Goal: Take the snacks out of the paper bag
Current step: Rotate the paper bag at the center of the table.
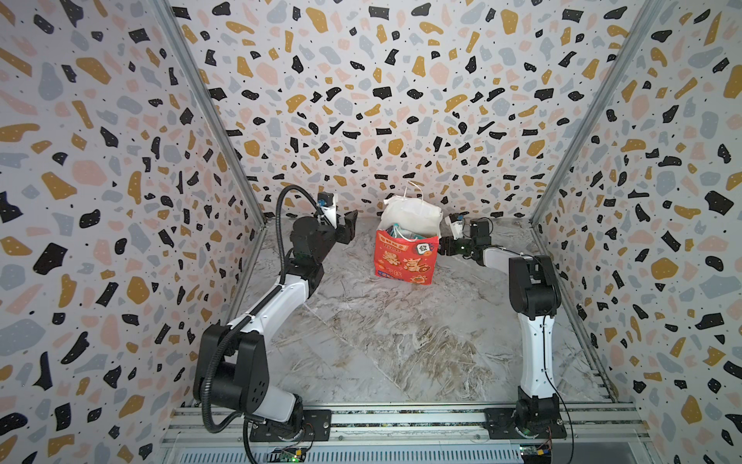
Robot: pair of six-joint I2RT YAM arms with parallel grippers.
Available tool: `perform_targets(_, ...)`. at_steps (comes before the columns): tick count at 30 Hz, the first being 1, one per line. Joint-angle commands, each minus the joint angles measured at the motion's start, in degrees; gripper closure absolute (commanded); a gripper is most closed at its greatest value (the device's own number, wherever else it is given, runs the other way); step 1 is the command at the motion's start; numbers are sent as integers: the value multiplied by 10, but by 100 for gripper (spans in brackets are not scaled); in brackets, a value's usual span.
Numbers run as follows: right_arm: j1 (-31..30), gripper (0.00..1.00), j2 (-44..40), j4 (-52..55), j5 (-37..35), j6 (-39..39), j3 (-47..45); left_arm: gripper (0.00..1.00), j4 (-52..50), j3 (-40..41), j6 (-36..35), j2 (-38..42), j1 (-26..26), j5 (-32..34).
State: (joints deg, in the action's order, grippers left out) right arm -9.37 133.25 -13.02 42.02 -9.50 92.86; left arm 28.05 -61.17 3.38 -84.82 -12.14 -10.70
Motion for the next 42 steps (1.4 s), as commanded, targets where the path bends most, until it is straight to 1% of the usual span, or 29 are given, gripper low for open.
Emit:
perform_targets(1, -22, 35, -43, 0, 13, 27, -19, 33, -12, -16, -30, 14, 18, -40)
perform_targets(3, -29, 35, -48, 0, 14, 30, -22, 32, -60, -59, -50, -2, 32, -70)
perform_targets(5, -34, 35, -55, 1, 19, 27, -20, 33, -124, -120, -81, -29, 45, -112)
perform_targets(8, -35, 35, -77, 2, 16, 18, -21, 32, -216, -202, -151, -62, 51, -136)
perform_targets(11, -33, 34, -110, 8, 5, 3, -21, 32, -275, -268, -210, -100, 58, -172)
perform_targets(13, -32, 33, -142, 18, 16, 0, -22, 32, -326, -328, -267, -140, 61, -213)
perform_targets(14, -32, 33, -157, 20, 14, -7, -27, 32, -351, -357, -288, -162, 62, -224)
perform_targets(16, -31, 32, -188, 39, -20, -35, -34, 34, -426, -449, -330, -221, 62, -244)
perform_targets(17, -31, 32, -202, 41, -34, -45, -41, 35, -438, -485, -327, -245, 62, -247)
perform_targets(19, -31, 32, -220, 29, -52, -47, -55, 37, -460, -533, -319, -283, 58, -250)
perform_targets(20, -31, 32, -216, 28, -65, -47, -46, 37, -472, -548, -320, -292, 57, -247)
perform_targets(21, -30, 32, -202, 39, -71, -45, -25, 38, -472, -550, -318, -291, 55, -243)
perform_targets(22, -26, 33, -173, 56, -63, -43, 13, 38, -456, -532, -313, -280, 55, -249)
perform_targets(24, -21, 39, -108, 93, -30, -40, 99, 37, -351, -452, -270, -237, 55, -244)
perform_targets(25, -21, 43, -57, 130, -6, -35, 170, 36, -292, -405, -249, -213, 55, -240)
perform_targets(26, -24, 45, -13, 168, 12, -23, 239, 34, -261, -377, -246, -195, 55, -244)
perform_targets(28, -36, 46, 48, 227, 21, 5, 343, 34, -249, -367, -246, -188, 55, -236)
perform_targets(29, -42, 46, 69, 241, 25, 17, 376, 34, -273, -388, -255, -200, 55, -239)
perform_targets(30, -46, 46, 79, 241, 31, 22, 389, 34, -301, -414, -266, -215, 55, -244)
perform_targets(32, -53, 46, 87, 208, 65, 20, 383, 34, -374, -477, -294, -252, 55, -261)
perform_targets(34, -60, 46, 90, 186, 91, 23, 371, 33, -400, -510, -305, -269, 55, -272)
perform_targets(38, -72, 46, 98, 183, 131, 49, 359, 31, -404, -516, -321, -272, 51, -276)
perform_targets(42, -82, 46, 117, 175, 198, 70, 356, 28, -434, -534, -357, -277, 48, -287)
